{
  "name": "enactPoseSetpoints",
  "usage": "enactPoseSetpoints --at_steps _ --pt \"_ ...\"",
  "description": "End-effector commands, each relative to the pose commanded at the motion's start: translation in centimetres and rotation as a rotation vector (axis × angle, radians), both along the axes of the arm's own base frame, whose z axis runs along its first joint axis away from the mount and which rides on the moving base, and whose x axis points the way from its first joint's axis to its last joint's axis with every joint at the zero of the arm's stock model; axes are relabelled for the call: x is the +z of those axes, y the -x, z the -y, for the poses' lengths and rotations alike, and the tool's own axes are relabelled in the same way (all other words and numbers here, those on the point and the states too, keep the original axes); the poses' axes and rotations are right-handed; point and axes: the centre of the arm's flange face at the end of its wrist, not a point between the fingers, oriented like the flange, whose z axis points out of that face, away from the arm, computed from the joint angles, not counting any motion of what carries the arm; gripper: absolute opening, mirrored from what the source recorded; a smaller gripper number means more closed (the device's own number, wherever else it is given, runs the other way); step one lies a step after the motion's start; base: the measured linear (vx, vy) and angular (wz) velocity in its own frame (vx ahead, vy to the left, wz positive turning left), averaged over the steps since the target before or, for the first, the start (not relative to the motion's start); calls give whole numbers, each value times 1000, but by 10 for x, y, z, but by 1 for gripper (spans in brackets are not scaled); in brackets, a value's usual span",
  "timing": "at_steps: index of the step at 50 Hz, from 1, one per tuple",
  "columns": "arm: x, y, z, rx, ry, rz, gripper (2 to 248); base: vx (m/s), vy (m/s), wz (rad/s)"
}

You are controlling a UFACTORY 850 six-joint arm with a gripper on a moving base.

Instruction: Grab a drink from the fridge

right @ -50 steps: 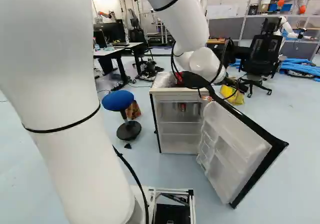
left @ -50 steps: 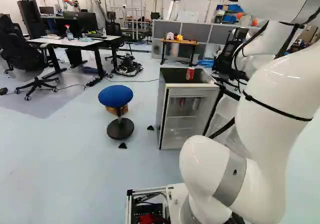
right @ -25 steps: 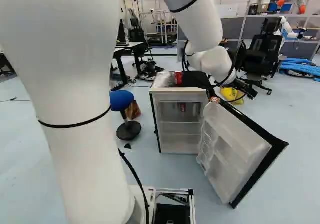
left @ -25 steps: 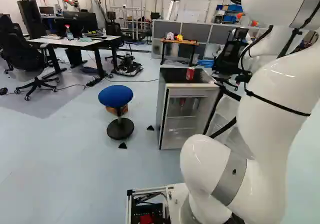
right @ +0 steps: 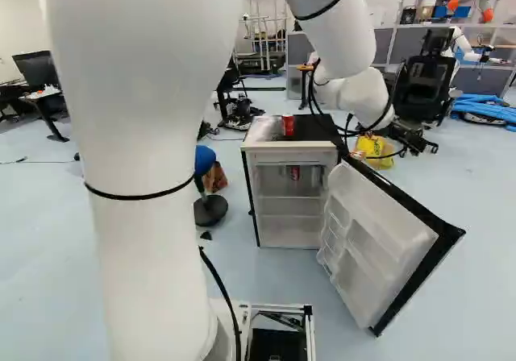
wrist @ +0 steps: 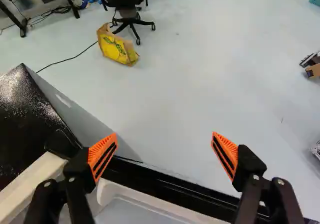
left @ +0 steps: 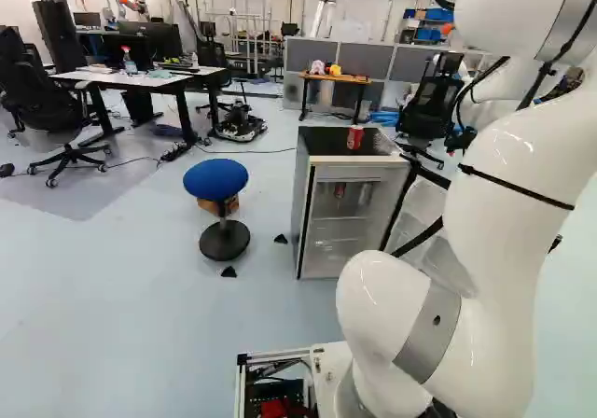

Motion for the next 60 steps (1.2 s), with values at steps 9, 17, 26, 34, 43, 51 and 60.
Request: enactPoseSetpoints --at_steps 9,17,26,34,43,51,60 --pt "6 -9 8 3 -22 -19 247 0 0 0" --pt "6 -17 16 5 -57 -49 247 0 0 0" --pt "0 -23 27 0 -109 -95 247 0 0 0" --pt "-6 -25 37 -7 -158 -137 247 0 0 0" --pt "-11 -27 49 -16 -213 -182 247 0 0 0" --pt "-15 -28 60 -25 -248 -210 247 0 0 0" --pt "-17 -26 74 -40 -269 -223 247 0 0 0"
